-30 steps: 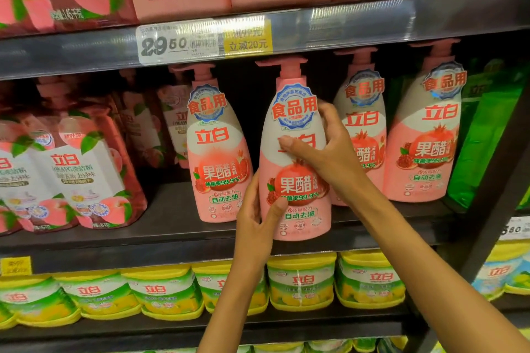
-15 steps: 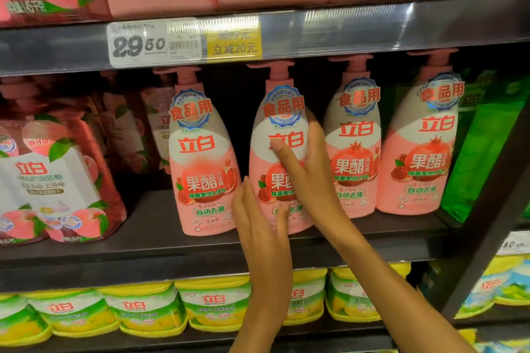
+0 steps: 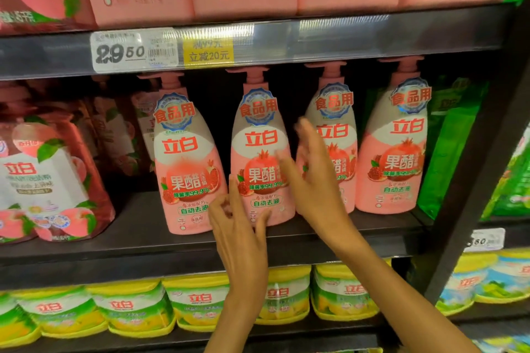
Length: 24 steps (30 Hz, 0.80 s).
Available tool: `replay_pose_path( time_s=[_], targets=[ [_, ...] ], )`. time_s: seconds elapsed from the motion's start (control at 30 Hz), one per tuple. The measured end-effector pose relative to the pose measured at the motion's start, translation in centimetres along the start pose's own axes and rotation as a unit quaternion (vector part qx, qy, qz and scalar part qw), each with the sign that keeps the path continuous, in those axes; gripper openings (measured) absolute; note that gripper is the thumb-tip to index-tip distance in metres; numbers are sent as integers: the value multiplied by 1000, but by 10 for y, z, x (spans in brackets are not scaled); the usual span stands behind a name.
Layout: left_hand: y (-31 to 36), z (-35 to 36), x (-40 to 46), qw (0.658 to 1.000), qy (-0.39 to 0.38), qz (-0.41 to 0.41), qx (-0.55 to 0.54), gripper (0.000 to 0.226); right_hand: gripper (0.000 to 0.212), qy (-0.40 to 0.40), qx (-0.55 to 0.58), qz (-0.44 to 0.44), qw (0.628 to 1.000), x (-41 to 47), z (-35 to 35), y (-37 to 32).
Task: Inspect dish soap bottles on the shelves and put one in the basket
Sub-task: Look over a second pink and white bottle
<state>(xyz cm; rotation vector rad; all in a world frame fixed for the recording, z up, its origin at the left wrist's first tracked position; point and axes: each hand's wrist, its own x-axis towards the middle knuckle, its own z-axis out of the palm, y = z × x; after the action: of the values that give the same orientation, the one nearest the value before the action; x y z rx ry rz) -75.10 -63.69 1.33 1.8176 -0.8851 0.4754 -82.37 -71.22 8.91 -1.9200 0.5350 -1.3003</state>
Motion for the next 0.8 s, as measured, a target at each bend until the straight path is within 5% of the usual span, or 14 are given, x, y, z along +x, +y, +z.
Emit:
replay_pose_path(
  time_s=[0.13,0.23,0.4,0.63,0.8],
  targets=[
    [20,7,-12,994,12,53,-93,62,59,185,-21,-42,982,14,-50,6],
    [43,17,-13,981,-44,109,-154,63,67,114,-39,25,992,39,-62,14],
    [63,34,-8,953,-197,52,-226,86,58,40,-88,87,991,61,-56,30],
    [59,39,-7,957,-155,15,-245,82,67,65,-147,38,986,51,-66,25],
    [57,24,-9,941,-141,6,-308,71,59,32,-54,40,997,40,-69,20]
  ],
)
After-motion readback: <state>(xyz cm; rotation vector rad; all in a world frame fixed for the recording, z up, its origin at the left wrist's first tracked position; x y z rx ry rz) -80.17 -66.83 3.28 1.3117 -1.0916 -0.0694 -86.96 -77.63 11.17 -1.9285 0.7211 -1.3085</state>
